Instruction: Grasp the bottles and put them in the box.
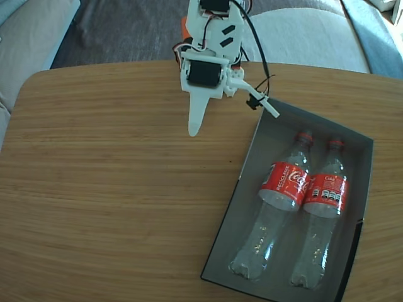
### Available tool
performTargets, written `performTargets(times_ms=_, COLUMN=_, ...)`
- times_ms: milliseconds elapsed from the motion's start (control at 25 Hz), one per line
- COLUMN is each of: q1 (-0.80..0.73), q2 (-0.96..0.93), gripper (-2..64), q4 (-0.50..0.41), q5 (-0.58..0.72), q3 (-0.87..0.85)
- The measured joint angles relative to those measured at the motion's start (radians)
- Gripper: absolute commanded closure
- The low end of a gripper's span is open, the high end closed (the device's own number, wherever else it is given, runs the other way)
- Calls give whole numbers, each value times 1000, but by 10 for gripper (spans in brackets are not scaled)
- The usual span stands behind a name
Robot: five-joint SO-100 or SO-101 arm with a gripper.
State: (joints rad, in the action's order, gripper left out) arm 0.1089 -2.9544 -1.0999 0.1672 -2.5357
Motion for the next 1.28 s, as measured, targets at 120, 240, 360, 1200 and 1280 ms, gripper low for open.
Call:
performTargets(times_ms=120, q1=-54, q2=-37, gripper=618, q4=0, q5=-34, q3=-44)
performTargets(times_ms=240, q1=-112, q2=-74, gripper=618, q4=0, q5=-37, q3=-89)
performTargets(times_ms=360, q1=-126, q2=-104, gripper=618, q4=0, q5=-37, q3=-137)
performTargets(times_ms=1200, q1=-126, q2=-281, gripper=618, q4=0, q5=-147, q3=-307)
performTargets(times_ms=1280, q1=-126, q2=-281, gripper=618, q4=0, q5=-147, q3=-307)
